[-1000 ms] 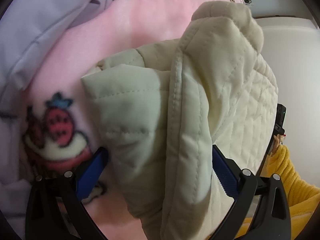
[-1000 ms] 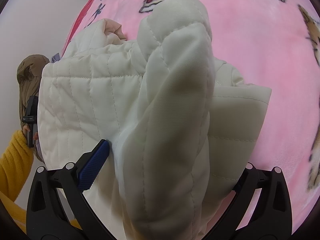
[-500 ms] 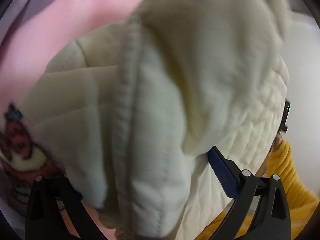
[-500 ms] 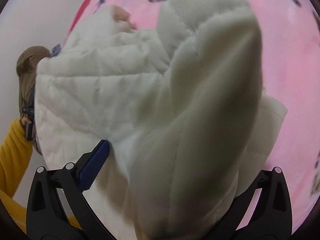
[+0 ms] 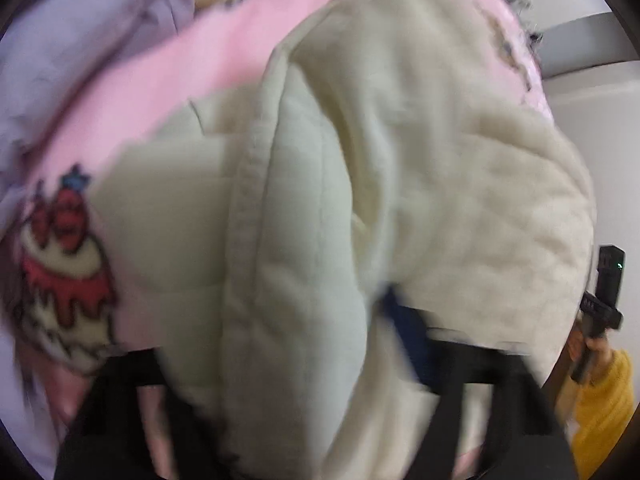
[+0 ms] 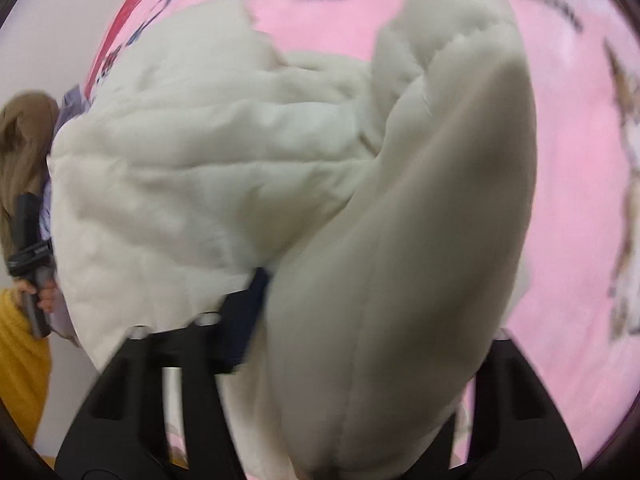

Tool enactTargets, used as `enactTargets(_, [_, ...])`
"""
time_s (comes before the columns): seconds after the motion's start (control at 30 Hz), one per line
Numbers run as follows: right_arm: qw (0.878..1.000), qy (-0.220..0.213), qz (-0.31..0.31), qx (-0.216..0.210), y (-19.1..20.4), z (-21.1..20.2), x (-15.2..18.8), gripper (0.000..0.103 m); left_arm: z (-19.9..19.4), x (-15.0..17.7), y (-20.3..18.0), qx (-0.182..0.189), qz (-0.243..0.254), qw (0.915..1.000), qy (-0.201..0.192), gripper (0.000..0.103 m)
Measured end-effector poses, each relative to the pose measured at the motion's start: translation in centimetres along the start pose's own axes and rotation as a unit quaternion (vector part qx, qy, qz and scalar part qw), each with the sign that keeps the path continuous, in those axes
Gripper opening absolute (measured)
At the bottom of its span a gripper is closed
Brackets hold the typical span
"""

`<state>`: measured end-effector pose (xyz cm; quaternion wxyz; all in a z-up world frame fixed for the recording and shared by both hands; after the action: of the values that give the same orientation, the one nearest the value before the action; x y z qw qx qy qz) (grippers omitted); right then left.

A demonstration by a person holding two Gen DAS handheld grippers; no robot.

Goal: Fold large clothes
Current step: 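Lift the jacket bundle with both grippers and fold it over onto itself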

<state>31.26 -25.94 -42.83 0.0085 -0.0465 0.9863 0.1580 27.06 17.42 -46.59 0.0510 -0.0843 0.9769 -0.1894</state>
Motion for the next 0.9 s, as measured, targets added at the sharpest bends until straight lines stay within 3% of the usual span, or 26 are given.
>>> enactTargets(0.03, [1.000,-0.005,-0.008,0.006,0.7,-1.0,0.3,0.027,-0.8,0.4,-0.8,-0.025,0.014,0.9994,-0.018,0.033])
enactTargets(0.07, [1.000,-0.010,-0.003,0.011,1.0,-1.9,0.1,0.023,-1.7,0.9,-2.0,-0.060,0.042,0.9967,-0.034,0.026])
enactTargets(0.13, [0.999,-0.034,0.001,0.004,1.8,-4.3,0.5,0.021,-3.7,1.5,-3.4,-0.076,0.061,0.9936,-0.057,0.021])
enactTargets(0.27, [0.996,-0.082,-0.026,0.018,4.1,-9.5,2.2,0.019,-11.1,3.6,-5.6,-0.006,0.031,0.9901,-0.137,0.020])
enactTargets(0.33, [0.992,-0.114,-0.046,0.028,5.2,-12.5,4.8,0.019,-12.3,5.6,-8.2,-0.016,0.044,0.9888,-0.142,0.020])
enactTargets(0.43, [0.989,-0.141,-0.030,0.019,5.1,-15.1,9.3,0.019,-15.2,9.3,-9.0,-0.002,0.049,0.9841,-0.171,0.020])
enactTargets(0.53, [0.987,-0.161,-0.017,0.021,4.7,-16.7,13.0,0.019,-16.1,11.8,-11.8,-0.018,0.078,0.9796,-0.184,0.020])
enactTargets(0.67, [0.983,-0.177,0.006,0.046,2.0,-18.4,18.4,0.019,-15.0,11.5,-16.5,-0.013,0.108,0.9755,-0.191,0.020])
enactTargets(0.8, [0.977,-0.191,0.084,0.050,-3.2,-19.4,20.9,0.019,-12.3,9.3,-24.4,-0.008,0.183,0.9629,-0.198,0.020])
enactTargets(0.9, [0.966,-0.216,0.116,0.082,-8.6,-20.9,21.4,0.019,-9.3,6.5,-31.1,0.014,0.228,0.9524,-0.202,0.020])
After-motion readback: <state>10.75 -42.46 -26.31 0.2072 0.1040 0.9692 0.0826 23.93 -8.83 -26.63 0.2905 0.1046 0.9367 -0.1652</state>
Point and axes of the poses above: each gripper's, at about its wrist camera, not at the fingertips, and z roughly the way its jaws point, y to its left, x to its underside, the point moved 7 cm from there along z, roughly the way its jaws point, and after that the axes turned 1 degree about y, right-handed, at the moved point
